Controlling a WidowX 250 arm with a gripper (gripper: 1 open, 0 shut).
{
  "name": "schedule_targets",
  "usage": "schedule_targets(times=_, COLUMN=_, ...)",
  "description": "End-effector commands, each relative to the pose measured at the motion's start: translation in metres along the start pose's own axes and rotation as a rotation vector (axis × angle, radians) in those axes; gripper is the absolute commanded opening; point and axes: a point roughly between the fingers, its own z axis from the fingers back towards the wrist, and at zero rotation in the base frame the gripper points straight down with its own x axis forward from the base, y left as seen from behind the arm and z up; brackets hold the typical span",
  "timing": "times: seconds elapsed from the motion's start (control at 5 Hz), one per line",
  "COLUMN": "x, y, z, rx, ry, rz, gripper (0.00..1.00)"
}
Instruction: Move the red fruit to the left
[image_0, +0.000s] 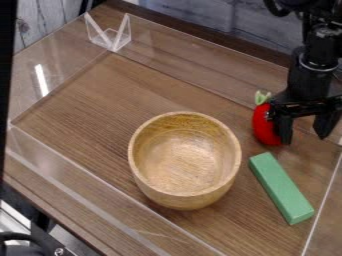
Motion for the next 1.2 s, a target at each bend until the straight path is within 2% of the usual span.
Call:
schedule_targets(times=0.0, x=0.006, y=-0.003, z=0.015, rx=-0.047, ry=-0.045, rz=0.039, gripper=1.0)
schedule_targets(times=0.2, x=0.004, y=0.003, z=0.012, rx=-0.044, ry=-0.055, rz=0.08, gripper=0.0)
schedule_targets(times=0.4, x=0.005, y=0.015, z=0.019, rx=-0.044, ry=-0.05, rz=0.036, gripper=0.0)
schedule_targets(times=0.6, x=0.007, y=0.026, z=0.042, rx=-0.07, ry=-0.035, rz=-0.012, gripper=0.0)
schedule_targets(times=1.0, x=0.016, y=0.035, z=0.105, rx=-0.134, ry=-0.017, rz=-0.09, gripper=0.0)
